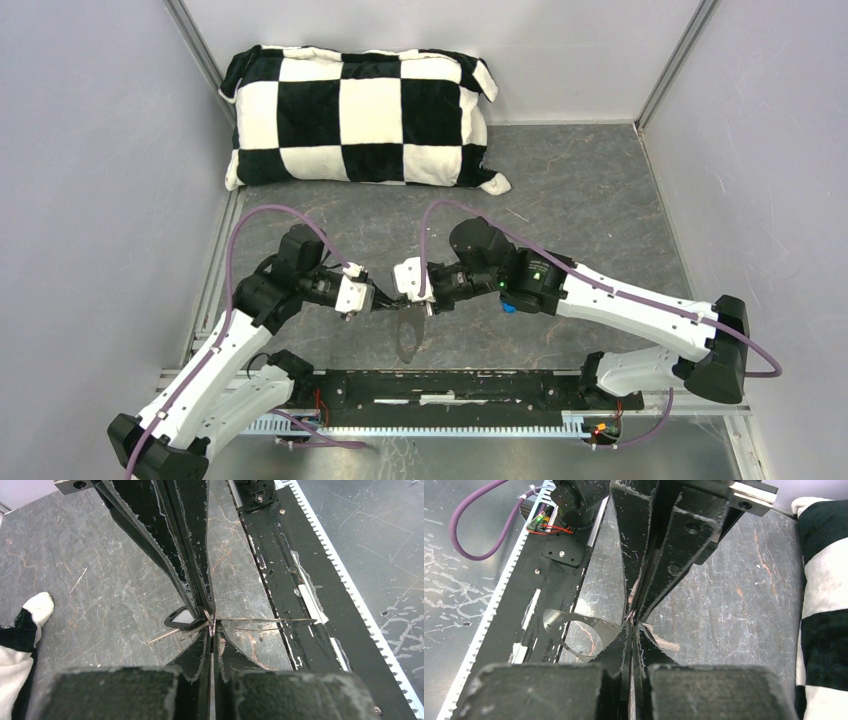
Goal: Put the keys on the keyring
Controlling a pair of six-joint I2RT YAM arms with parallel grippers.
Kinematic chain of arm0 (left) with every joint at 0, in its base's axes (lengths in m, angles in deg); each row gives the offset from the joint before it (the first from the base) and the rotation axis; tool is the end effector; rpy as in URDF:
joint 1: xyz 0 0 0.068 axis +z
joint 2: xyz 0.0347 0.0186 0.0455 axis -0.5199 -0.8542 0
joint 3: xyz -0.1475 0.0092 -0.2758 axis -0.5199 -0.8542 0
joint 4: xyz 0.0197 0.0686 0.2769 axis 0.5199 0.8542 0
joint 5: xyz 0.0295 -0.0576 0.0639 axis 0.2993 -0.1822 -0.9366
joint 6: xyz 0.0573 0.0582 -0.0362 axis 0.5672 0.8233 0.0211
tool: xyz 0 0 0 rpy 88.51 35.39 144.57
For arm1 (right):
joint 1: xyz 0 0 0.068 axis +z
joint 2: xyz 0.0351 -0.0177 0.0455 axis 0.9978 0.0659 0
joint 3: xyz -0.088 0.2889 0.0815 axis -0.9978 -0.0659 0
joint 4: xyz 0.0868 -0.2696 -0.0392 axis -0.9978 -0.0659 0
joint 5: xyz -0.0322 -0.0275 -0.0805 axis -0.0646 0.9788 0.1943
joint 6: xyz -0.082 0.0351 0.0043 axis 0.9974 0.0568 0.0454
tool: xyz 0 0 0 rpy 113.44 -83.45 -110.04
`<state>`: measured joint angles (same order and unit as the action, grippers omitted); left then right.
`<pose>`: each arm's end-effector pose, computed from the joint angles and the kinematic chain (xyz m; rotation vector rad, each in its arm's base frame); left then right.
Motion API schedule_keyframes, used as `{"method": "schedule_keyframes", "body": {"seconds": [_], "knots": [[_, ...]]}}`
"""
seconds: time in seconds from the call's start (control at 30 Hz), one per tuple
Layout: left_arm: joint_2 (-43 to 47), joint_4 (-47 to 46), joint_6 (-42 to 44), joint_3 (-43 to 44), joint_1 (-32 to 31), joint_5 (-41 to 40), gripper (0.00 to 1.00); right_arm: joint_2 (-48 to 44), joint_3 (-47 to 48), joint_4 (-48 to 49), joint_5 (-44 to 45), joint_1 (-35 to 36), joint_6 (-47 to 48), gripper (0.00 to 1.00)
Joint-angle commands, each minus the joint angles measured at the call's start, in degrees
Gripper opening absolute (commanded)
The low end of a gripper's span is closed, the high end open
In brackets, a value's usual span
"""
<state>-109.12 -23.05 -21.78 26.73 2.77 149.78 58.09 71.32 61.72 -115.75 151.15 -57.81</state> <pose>0.1064 -0.1388 0.3139 1.6590 1.0630 -0.9428 0.1095 0.3234 0.3672 -1.7118 1.2032 0.9124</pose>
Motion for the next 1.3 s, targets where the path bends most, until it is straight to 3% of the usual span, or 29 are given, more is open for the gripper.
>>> {"method": "schedule_keyframes", "body": {"seconds": [0.0,0.3,0.77,0.9,1.0,1.27], "knots": [[1.7,-12.1,-7.9,1.1,-0.2,-1.0,0.12,-1.8,-0.2,4.6,-2.2,1.0,-1.1,0.00],[4.0,-14.3,-13.6,-0.5,-0.2,-4.4,0.30,-3.8,-1.0,4.0,0.7,1.0,-0.6,0.00],[4.9,-10.1,-10.9,-0.6,-0.2,-4.3,0.35,-4.4,0.4,0.7,5.5,1.0,0.5,0.00],[5.6,-10.2,-10.6,-0.2,-0.2,-9.2,0.41,-4.2,1.2,-0.7,7.7,1.0,0.3,0.00],[6.3,-10.3,-11.1,0.3,-0.2,-14.0,0.55,-4.2,1.4,-1.1,9.3,1.0,0.0,0.00],[7.0,-8.7,-13.5,3.0,-0.2,-22.3,0.59,-2.4,3.7,-3.0,14.0,1.0,-0.8,0.00]]}}
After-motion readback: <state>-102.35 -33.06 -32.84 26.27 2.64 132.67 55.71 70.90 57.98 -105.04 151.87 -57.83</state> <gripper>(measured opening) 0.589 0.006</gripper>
